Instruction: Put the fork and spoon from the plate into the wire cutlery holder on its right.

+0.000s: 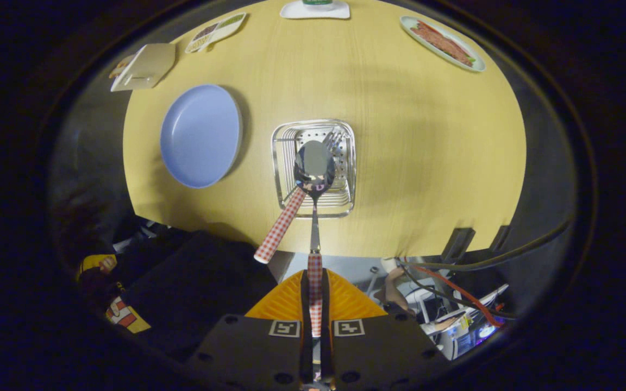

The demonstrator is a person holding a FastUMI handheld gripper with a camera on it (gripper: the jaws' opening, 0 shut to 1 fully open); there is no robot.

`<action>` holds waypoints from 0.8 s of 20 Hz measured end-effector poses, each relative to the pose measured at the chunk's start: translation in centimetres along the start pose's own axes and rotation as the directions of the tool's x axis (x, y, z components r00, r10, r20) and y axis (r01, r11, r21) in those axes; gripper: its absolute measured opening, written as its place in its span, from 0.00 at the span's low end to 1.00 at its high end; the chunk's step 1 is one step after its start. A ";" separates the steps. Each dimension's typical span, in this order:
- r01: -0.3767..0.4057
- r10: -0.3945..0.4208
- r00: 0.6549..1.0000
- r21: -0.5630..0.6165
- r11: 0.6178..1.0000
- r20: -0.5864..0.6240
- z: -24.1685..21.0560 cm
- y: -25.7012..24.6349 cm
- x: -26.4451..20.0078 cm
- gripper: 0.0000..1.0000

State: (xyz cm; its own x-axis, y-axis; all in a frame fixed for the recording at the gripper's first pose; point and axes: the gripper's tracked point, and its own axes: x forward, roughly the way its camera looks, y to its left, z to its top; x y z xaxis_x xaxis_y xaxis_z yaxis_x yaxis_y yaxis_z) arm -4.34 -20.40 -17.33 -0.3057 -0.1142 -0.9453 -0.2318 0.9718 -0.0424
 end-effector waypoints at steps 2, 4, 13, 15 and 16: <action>0.013 -0.015 0.998 -0.029 0.999 -0.054 0.7 -0.3 0.5 0.08; 0.047 -0.054 0.993 -0.070 0.996 -0.104 1.2 -1.1 0.8 0.08; 0.001 -0.010 0.991 -0.067 0.998 -0.130 4.2 -0.3 1.6 0.18; -0.008 0.002 0.994 -0.054 0.999 -0.105 4.1 -0.1 1.4 0.24; -0.005 0.001 0.996 -0.048 0.999 -0.088 4.2 -0.3 1.3 0.29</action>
State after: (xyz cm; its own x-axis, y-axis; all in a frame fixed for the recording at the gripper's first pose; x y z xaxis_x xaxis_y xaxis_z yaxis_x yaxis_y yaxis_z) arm -0.81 -20.02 -19.87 -0.3858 -0.1308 -0.9132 -0.2745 0.9613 -0.0217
